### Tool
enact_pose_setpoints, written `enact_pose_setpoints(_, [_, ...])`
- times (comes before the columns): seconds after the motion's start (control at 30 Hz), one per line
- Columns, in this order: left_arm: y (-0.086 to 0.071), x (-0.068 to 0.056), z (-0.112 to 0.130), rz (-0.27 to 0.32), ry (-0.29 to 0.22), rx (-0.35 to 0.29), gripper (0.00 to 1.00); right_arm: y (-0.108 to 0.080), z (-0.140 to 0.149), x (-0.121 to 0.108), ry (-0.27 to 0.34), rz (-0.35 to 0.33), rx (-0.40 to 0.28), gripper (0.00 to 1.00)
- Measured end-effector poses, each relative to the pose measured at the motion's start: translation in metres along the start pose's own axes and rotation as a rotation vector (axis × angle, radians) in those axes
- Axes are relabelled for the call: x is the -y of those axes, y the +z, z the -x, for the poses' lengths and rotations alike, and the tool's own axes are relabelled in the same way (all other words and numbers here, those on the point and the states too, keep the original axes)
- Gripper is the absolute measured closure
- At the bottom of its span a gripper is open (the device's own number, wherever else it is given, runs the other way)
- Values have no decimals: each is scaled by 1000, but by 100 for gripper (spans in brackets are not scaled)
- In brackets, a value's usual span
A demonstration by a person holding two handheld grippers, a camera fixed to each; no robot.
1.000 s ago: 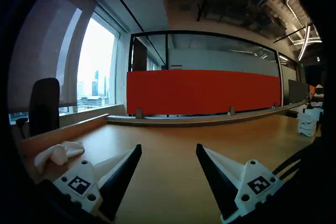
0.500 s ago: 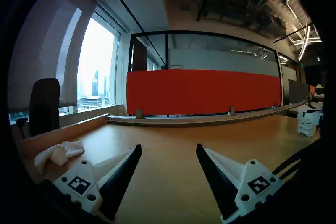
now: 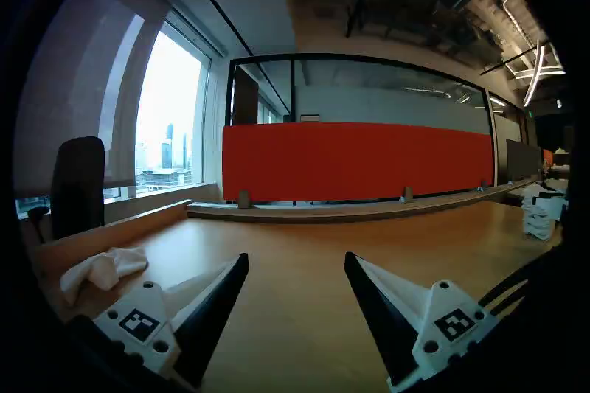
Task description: Fold towel
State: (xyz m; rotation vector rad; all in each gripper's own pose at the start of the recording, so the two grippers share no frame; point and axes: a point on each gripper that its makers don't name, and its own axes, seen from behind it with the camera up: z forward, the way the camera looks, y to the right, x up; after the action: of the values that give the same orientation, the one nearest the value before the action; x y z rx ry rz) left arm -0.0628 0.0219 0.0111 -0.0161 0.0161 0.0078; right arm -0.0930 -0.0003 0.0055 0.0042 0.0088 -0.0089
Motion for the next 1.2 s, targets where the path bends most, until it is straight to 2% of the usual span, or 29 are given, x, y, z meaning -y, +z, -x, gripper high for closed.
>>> enact_pose_setpoints(1.2, [0, 0, -1, 0, 0, 0, 3, -2, 1, 2, 0, -11, 0, 0])
